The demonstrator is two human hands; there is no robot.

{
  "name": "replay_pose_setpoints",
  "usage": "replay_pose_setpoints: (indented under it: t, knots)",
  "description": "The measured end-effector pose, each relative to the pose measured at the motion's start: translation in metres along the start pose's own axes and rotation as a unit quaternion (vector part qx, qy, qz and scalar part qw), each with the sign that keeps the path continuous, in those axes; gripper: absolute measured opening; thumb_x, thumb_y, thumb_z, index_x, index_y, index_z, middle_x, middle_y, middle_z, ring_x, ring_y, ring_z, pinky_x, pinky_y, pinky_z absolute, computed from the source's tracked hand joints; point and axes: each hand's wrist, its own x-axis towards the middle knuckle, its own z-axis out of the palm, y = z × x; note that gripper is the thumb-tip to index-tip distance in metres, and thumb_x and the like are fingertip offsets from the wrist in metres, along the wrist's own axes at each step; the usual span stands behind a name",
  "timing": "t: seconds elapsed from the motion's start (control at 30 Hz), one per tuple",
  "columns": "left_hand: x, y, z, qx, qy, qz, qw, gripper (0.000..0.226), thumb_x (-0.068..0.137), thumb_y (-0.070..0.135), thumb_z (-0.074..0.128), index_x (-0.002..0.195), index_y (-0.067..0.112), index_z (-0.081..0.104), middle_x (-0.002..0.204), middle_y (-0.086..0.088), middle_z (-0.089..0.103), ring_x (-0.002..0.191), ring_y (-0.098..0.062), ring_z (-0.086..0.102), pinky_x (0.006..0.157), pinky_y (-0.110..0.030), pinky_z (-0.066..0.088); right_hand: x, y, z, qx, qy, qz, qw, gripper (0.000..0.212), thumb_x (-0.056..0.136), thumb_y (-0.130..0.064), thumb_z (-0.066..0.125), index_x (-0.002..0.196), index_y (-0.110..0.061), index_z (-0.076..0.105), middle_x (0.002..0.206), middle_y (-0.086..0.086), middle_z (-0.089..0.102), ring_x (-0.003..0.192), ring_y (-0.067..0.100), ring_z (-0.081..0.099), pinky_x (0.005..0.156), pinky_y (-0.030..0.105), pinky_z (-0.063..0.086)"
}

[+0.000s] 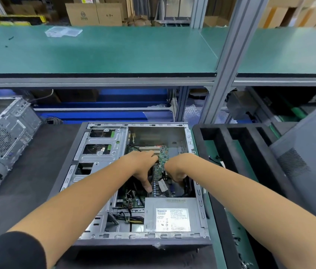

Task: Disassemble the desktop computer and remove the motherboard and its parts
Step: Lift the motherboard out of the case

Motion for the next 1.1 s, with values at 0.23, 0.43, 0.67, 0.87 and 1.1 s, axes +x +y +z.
replay_pose_setpoints:
  t: [0.23, 0.43, 0.67, 0.87, 1.1]
  knots:
    - [-0.004, 0.004, 0.013, 0.099, 0.025, 0.013, 0.995, 0.101, 0.053, 0.078, 0.072, 0.122, 0.010, 0.044, 0.122, -0.007, 0.050, 0.113, -0.026, 0.048, 0.097, -0.039, 0.041, 0.000, -0.003, -0.002, -0.022, -0.029, 0.015, 0.999, 0.033, 0.089, -0.013, 0.064, 0.117, 0.003, 0.058, 0.085, 0.005, 0.056, 0.061, 0.019, 0.052, 0.054, 0.029, 0.045]
    - [-0.005, 0.010, 0.004, 0.056, -0.011, 0.001, 0.998, 0.091, 0.055, 0.055, 0.087, 0.121, 0.010, 0.042, 0.121, -0.006, 0.049, 0.108, -0.028, 0.055, 0.089, -0.042, 0.050, 0.001, -0.003, -0.002, -0.031, -0.036, 0.009, 0.999, 0.010, 0.089, -0.011, 0.062, 0.087, -0.002, 0.058, 0.072, 0.002, 0.050, 0.074, 0.025, 0.054, 0.068, 0.035, 0.049]
    - [-0.011, 0.002, 0.000, 0.019, 0.030, -0.011, 0.999, 0.073, 0.059, 0.049, 0.086, 0.110, 0.014, 0.046, 0.111, -0.002, 0.052, 0.098, -0.024, 0.057, 0.075, -0.036, 0.050, -0.011, -0.006, -0.005, -0.027, -0.016, 0.027, 0.999, 0.053, 0.089, -0.007, 0.063, 0.137, 0.002, 0.043, 0.105, 0.007, 0.055, 0.083, 0.026, 0.051, 0.069, 0.032, 0.045]
    - [-0.017, 0.001, -0.007, -0.073, 0.036, -0.031, 0.996, 0.066, 0.058, 0.038, 0.089, 0.100, 0.011, 0.046, 0.094, 0.003, 0.050, 0.087, -0.021, 0.056, 0.067, -0.034, 0.048, -0.020, -0.009, -0.005, -0.043, -0.011, 0.045, 0.998, 0.057, 0.087, -0.019, 0.070, 0.135, -0.001, 0.047, 0.125, 0.010, 0.055, 0.091, 0.026, 0.051, 0.074, 0.034, 0.045]
    - [-0.023, -0.006, -0.014, -0.182, 0.034, -0.044, 0.982, 0.079, 0.055, 0.022, 0.092, 0.120, 0.000, 0.054, 0.098, -0.010, 0.066, 0.092, -0.026, 0.062, 0.081, -0.041, 0.055, -0.020, -0.013, 0.000, -0.038, 0.009, 0.084, 0.996, 0.060, 0.085, -0.017, 0.071, 0.138, -0.005, 0.045, 0.136, 0.010, 0.048, 0.110, 0.028, 0.054, 0.091, 0.039, 0.049]
